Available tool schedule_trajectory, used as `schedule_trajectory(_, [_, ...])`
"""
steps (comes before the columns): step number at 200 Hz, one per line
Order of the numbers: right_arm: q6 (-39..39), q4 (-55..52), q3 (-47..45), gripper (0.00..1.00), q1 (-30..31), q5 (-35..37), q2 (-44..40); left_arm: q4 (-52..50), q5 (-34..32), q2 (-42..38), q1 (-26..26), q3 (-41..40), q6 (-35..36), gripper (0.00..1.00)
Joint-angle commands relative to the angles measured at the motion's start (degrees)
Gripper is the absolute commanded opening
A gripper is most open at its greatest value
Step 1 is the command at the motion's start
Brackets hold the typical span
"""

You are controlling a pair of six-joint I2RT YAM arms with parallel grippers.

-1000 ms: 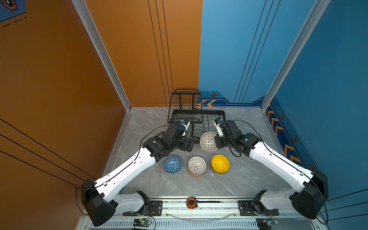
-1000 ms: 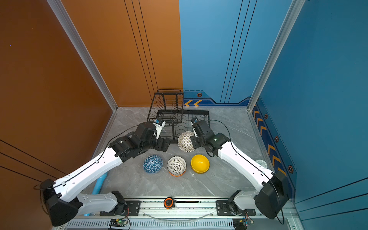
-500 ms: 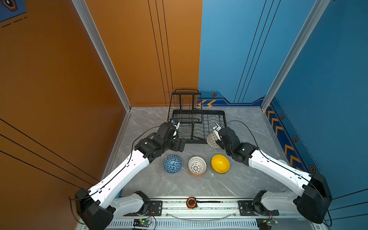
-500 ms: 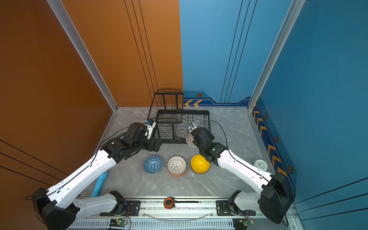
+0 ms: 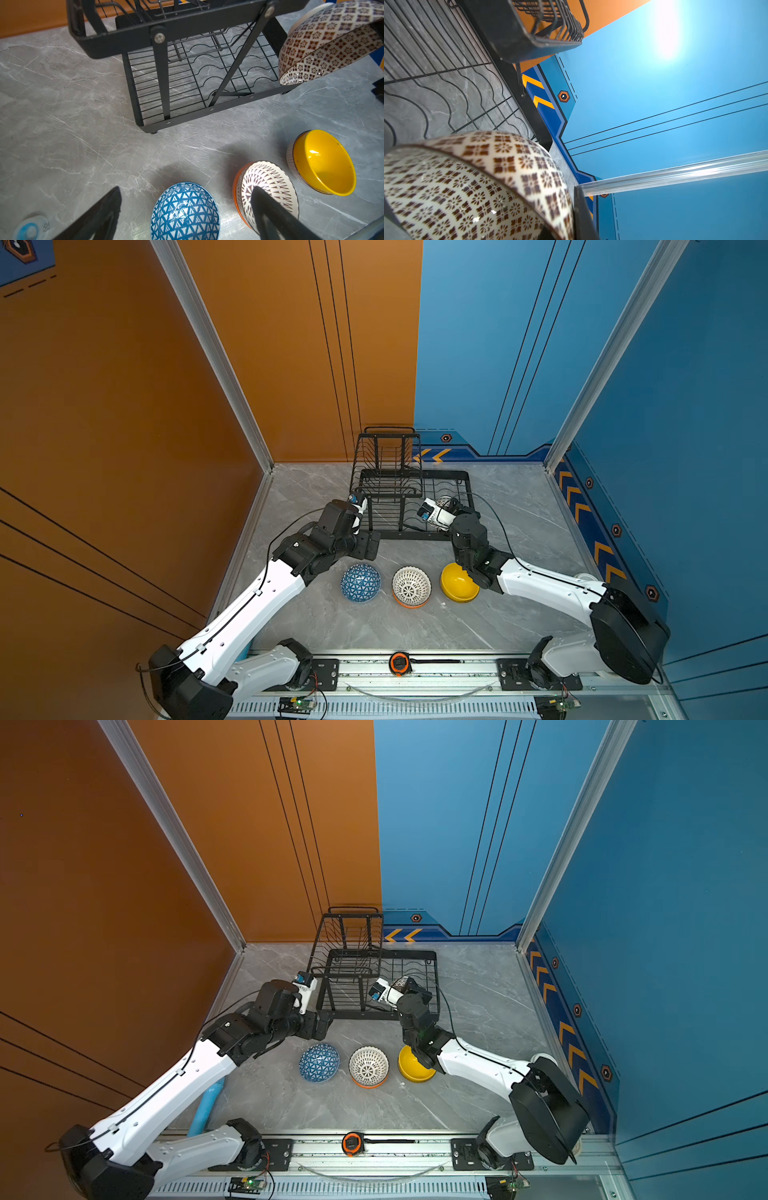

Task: Load bowls into a dish rack
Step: Place the bowl in the dish rack.

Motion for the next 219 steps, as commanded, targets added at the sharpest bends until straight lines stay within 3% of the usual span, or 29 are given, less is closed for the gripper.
schedule_trajectory(1, [-7.4,12.83,-0.78,0.0,-1.05,0.42,1.92,-1.29,1.58,-1.21,0.87,-0.89,0.98,0.98])
schedule_trajectory(89, [-14.74,20.89,0.69,0.0,-4.7,-1.49,11.63,-1.16,2.03,-1.94,1.74,-2.29,0.89,0.98])
schedule_trajectory(219, [-21.51,27.89,14.47,0.0,-8.54,-6.21,29.07,-1.27,2.52,-3.57,1.72,-4.25,0.62,0.98])
